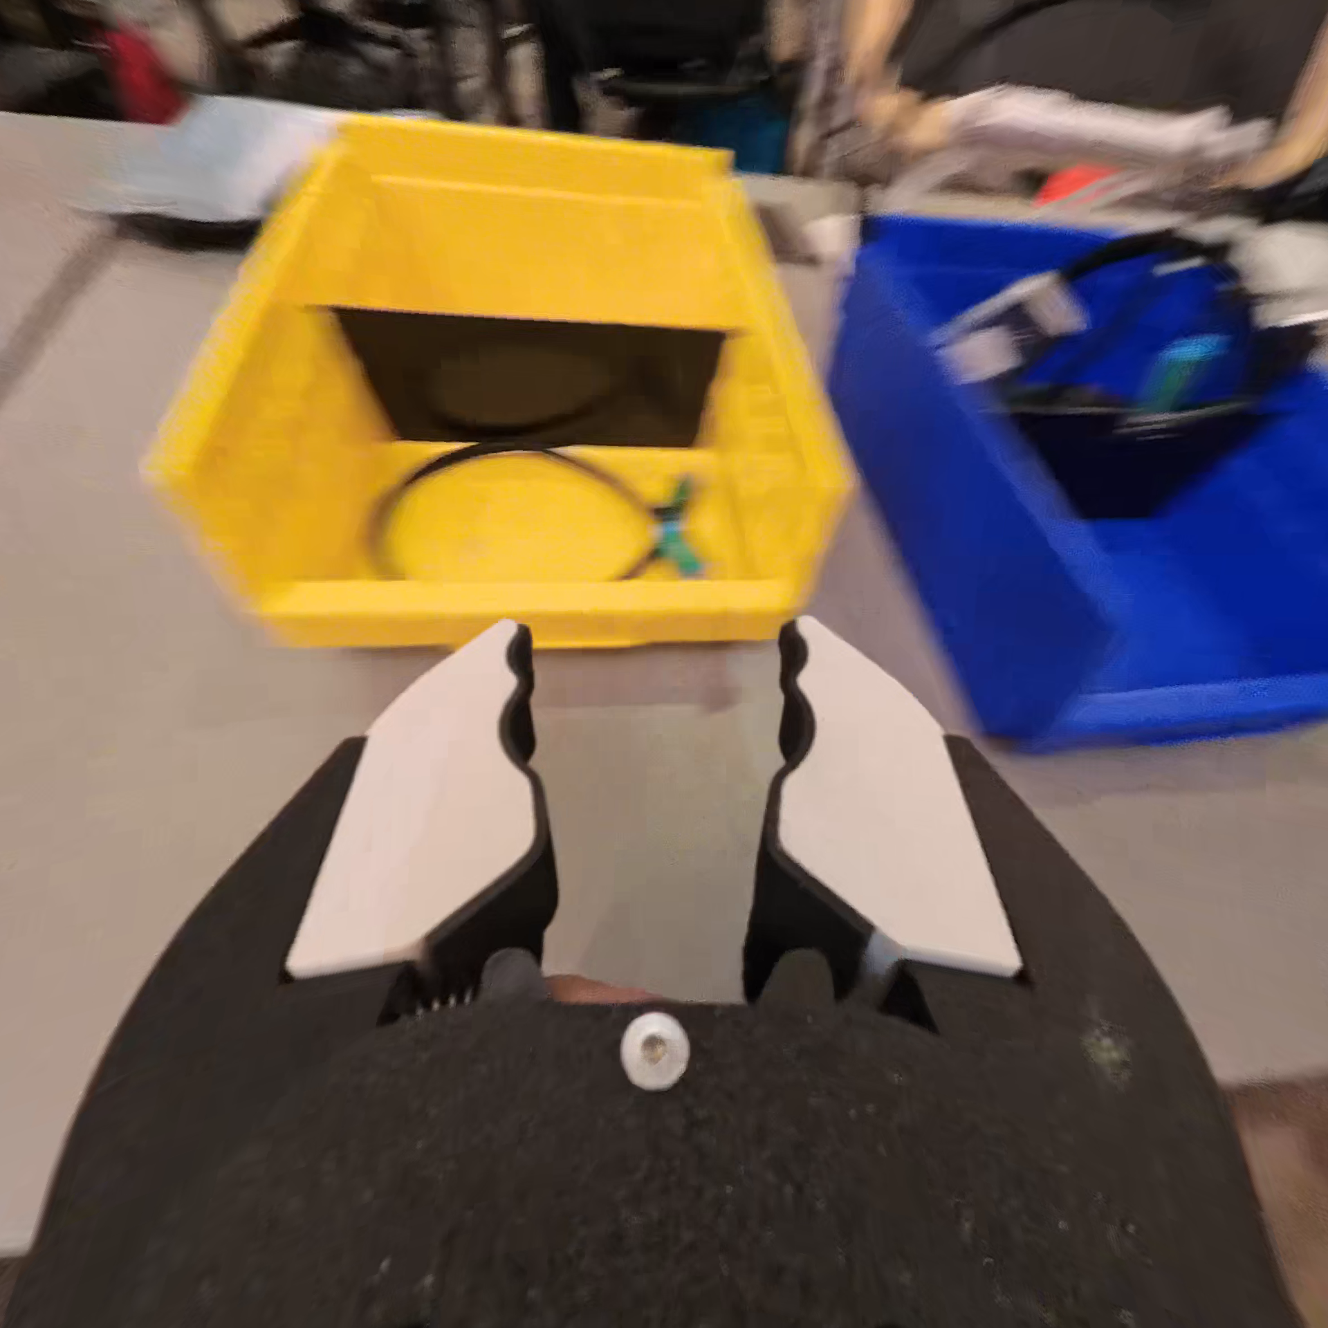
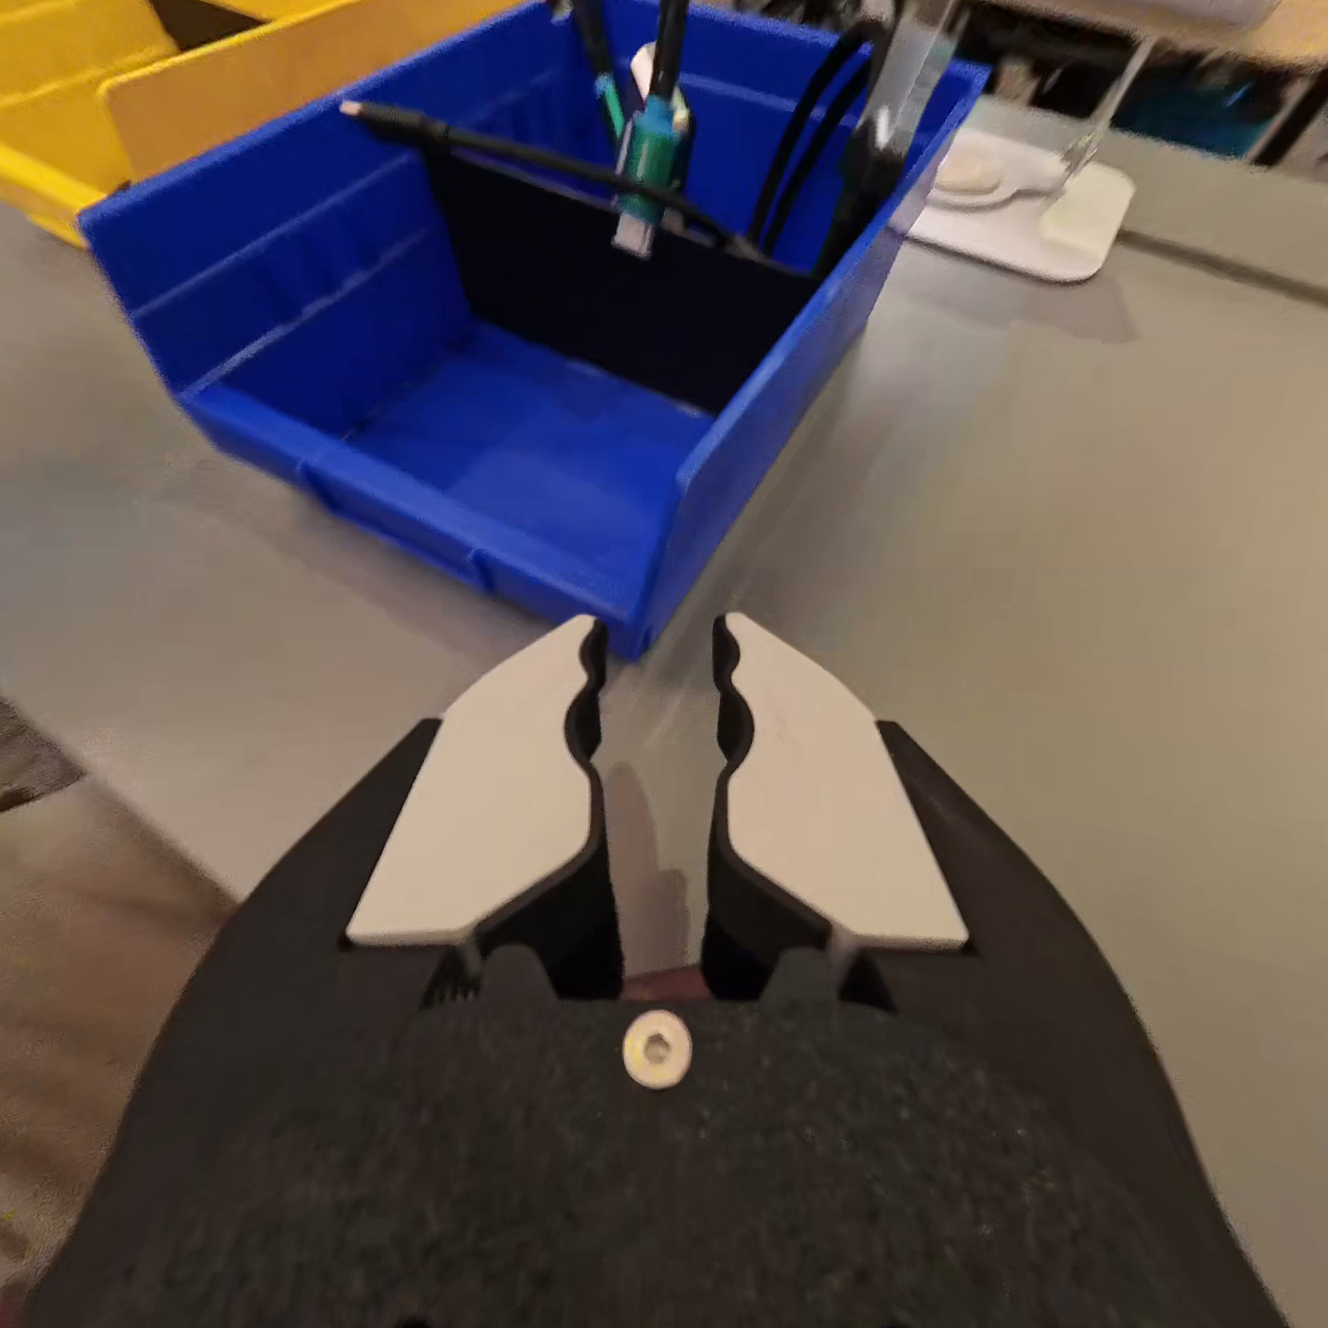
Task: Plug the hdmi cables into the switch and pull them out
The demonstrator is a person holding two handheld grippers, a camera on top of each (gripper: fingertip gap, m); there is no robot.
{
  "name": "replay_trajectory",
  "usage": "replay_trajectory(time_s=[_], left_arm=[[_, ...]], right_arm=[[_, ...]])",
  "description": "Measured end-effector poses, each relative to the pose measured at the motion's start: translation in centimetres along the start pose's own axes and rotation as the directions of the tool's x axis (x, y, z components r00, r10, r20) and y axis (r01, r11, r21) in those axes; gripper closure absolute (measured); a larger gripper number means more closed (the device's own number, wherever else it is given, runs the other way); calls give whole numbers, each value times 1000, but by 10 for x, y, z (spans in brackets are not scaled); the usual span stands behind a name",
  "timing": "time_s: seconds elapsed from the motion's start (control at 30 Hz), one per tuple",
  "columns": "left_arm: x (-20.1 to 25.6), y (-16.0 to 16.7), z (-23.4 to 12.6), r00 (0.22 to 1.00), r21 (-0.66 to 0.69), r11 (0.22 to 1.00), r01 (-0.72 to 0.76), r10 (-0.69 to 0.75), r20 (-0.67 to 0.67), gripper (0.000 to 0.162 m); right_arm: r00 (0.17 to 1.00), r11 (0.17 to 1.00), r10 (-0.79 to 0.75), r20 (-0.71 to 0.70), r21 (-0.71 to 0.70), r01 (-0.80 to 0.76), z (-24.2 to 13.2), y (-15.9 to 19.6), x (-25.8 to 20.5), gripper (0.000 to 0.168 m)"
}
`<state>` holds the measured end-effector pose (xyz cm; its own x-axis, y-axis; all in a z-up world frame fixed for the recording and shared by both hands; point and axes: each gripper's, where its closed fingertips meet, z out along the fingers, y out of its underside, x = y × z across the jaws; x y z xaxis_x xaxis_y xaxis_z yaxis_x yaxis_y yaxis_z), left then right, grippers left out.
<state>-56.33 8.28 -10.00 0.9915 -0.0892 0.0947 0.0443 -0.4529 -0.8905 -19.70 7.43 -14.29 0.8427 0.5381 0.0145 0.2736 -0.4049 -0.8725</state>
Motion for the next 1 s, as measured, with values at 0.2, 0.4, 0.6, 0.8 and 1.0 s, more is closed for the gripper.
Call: replay_trajectory(time_s=[0.2, 0.4, 0.6, 0.8, 1.0], left_arm=[[-133, 21, 47, 994, -168, 985, 43, -24, 110, 81], [-141, -5, 89, 997, -120, 990, 71, -71, 5, 158], [-127, 24, 35, 987, -74, 993, 92, -82, 136, 158], [-92, 73, -56, 965, -54, 992, 118, -102, 241, 157], [-58, 88, -117, 941, 60, 995, 80, -95, 324, 157]], right_arm=[[966, 994, 104, 236, -42, -97, -8, 5, -38, 141], [933, 1000, -19, 359, -9, 24, 9, -17, -99, 141], [898, 994, -109, 426, 42, 101, 35, -46, -183, 134], [935, 996, -13, 353, 83, -18, 70, -62, -236, 117], [965, 999, -32, 258, 19, 28, 89, -57, -252, 155]])
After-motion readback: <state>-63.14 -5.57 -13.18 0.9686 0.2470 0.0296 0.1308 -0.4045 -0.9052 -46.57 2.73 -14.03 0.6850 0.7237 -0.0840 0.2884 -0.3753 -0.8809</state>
